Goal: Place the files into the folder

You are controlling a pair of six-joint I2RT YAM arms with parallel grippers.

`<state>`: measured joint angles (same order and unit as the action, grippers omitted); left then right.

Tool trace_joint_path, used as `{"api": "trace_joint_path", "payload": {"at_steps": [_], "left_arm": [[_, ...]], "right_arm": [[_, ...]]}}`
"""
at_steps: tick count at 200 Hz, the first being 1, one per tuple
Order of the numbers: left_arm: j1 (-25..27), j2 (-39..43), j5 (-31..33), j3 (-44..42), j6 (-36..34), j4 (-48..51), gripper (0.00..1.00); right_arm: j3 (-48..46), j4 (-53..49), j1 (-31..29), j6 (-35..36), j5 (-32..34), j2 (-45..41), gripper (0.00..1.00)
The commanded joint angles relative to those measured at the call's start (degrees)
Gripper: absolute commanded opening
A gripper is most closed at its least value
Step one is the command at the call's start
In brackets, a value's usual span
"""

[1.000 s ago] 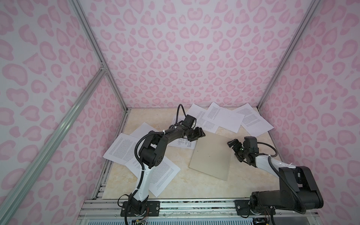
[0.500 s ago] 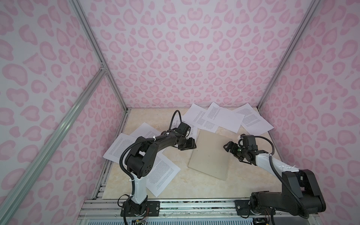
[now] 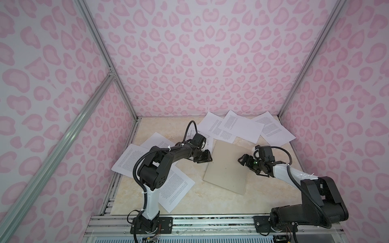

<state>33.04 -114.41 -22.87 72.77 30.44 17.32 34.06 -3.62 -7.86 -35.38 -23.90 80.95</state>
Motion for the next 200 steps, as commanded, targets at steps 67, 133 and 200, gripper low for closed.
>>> {"api": "trace_joint_path", "payload": {"at_steps": [67,133,200], "left_arm": [[-0.12,-2.60,-2.40,-0.44,0.80,-0.59,0.41],[-0.22,-4.00,-8.97,-1.85,4.31,-6.26,0.43],[-0.25,-4.09,-10.55,-1.58,6.64,-8.39,0.51]], "right_arm": [[0.54,-3.65,-0.26,-2.12,1.34,3.47,0.89],[-1.10,5.59,0.38,-7.22,-9.43,1.05,0.96],[-1.53,12.14,0.45,-11.61,-16.46,2.71,0.97]]}}
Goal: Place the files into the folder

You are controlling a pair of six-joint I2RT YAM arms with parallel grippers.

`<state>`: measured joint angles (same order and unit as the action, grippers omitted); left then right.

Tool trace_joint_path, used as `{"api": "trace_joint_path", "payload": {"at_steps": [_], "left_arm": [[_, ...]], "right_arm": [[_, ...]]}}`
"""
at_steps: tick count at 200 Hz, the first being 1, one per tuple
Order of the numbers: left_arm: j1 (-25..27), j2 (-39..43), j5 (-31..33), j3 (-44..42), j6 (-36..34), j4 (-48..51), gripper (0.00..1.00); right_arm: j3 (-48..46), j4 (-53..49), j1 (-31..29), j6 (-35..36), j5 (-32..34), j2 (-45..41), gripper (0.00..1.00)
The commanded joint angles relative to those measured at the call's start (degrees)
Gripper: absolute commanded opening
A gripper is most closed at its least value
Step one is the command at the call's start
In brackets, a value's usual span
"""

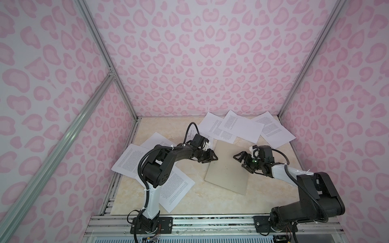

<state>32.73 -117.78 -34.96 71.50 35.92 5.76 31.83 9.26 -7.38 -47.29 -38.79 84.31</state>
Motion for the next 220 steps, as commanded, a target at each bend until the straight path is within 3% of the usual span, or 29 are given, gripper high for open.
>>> {"api": "trace_joint_path", "payload": {"at_steps": [1,21,42,108,173,220], "left_arm": [[0.01,-0.67,1.72,-0.31,1.21,3.28,0.51],[-0.29,-0.10,3.69,-0.48,0.92,4.82,0.48],[-0.37,-0.08,2.25,-1.27,0.73,4.43,0.47],[-0.39,-0.96,1.39,-1.57,1.46,3.40,0.39],[-0.47,-2.01,1.05,-1.46,1.87,2.89,0.37],[-0.56,-2.33,0.86,-1.70,2.69,2.21,0.37]], "right_arm": [[0.82,-1.53,-0.06,0.73,-1.17,-0.91,0.97],[3.88,-15.63,-0.01,8.21,7.80,-6.07,0.98],[4.12,-23.42,0.13,10.29,9.07,-9.16,0.98],[-4.40,-23.18,-0.08,7.91,5.66,-16.74,0.97],[-5.46,-23.78,-1.46,7.21,7.10,-15.52,0.96],[-4.53,-30.12,-2.63,8.36,12.71,-16.20,0.95]]}}
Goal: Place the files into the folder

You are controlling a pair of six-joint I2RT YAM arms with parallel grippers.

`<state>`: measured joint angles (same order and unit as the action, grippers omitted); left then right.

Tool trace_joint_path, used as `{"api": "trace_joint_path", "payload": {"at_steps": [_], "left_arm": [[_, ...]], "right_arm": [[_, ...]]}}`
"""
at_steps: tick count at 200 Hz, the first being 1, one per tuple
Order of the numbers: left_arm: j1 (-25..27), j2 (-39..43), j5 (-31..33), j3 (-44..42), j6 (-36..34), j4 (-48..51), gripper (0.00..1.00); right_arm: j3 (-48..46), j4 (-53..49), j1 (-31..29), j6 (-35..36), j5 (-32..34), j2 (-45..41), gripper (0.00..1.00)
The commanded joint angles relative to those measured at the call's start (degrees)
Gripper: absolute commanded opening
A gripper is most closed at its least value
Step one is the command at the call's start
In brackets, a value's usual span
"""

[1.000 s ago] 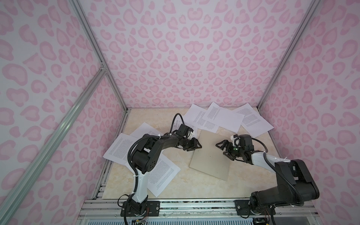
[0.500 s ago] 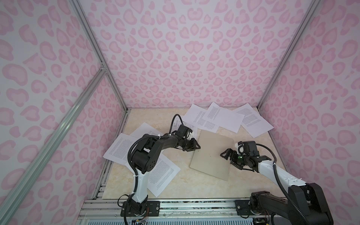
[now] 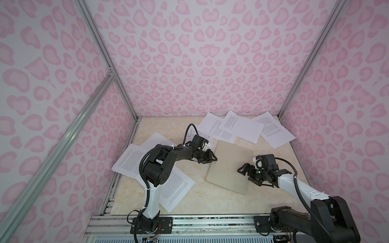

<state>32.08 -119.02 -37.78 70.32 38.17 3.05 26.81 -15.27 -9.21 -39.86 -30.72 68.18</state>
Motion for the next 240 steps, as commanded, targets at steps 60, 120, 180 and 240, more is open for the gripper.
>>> {"api": "trace_joint_path", "payload": {"at_steps": [60,120,180,240], "left_arm": [[0.18,-1.63,2.01,-2.22,3.51,1.13,0.37],[1.76,-2.22,0.37,-2.39,4.48,-0.74,0.40],[2.03,-0.75,-1.14,-3.20,3.47,-1.16,0.61],[1.76,-0.48,-0.37,-2.87,2.62,0.51,0.62]], "right_arm": [[1.06,-3.16,-4.08,-2.65,5.27,3.93,0.96],[-3.82,17.75,-3.91,-10.46,-3.90,4.88,0.97],[-4.83,37.76,-2.76,-4.70,-11.60,2.07,0.98],[1.05,25.20,1.92,5.72,-3.28,2.62,0.98]]}}
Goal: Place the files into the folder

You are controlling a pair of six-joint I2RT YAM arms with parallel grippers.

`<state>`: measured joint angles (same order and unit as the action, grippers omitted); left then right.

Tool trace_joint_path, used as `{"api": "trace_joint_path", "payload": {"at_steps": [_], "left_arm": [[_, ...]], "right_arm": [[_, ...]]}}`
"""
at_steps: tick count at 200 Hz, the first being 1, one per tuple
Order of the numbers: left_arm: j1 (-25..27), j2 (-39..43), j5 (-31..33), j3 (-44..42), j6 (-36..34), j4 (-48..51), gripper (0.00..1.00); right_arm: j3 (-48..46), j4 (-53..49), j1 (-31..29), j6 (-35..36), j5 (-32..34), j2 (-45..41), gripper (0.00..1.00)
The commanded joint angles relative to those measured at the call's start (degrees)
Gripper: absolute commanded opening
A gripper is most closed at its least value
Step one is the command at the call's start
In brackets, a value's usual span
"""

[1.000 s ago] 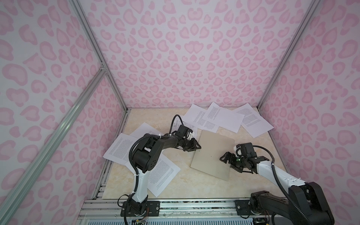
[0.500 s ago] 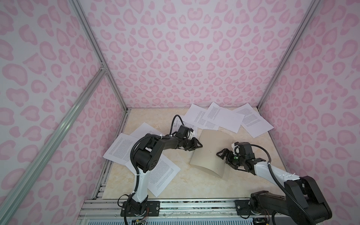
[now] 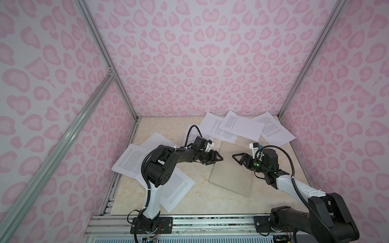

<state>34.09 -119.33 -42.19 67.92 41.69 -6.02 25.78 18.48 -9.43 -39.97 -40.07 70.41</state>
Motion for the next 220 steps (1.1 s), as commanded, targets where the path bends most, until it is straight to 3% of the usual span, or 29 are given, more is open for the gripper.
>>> {"api": "trace_joint_path", "payload": {"at_steps": [1,26,47,79,150,188,220], "left_arm": [[-0.29,-0.10,4.09,-0.40,-0.91,9.60,0.62],[-0.42,1.87,3.75,-1.13,-2.05,10.21,0.60],[-0.40,1.67,1.39,-1.73,-1.26,8.96,0.46],[-0.16,0.69,0.07,-1.10,0.00,6.90,0.45],[-0.20,-1.81,-5.41,-0.64,5.40,-2.44,0.37],[-0.12,0.20,-7.99,-1.30,10.18,-9.53,0.20],[-0.59,1.98,-8.49,-2.29,14.66,-13.54,0.07]], "right_arm": [[2.17,-8.94,2.27,5.84,6.33,0.37,0.98],[2.88,-17.70,4.27,6.13,12.12,-2.47,0.98],[2.36,-21.25,7.38,6.66,12.52,-4.59,0.98],[2.93,-26.31,9.02,9.02,14.28,-4.35,0.97],[0.68,-22.31,11.12,8.48,10.45,1.20,0.95],[-0.29,-18.54,11.19,7.29,7.16,3.60,0.94],[0.79,-21.68,11.49,7.64,8.50,-0.68,0.97]]}}
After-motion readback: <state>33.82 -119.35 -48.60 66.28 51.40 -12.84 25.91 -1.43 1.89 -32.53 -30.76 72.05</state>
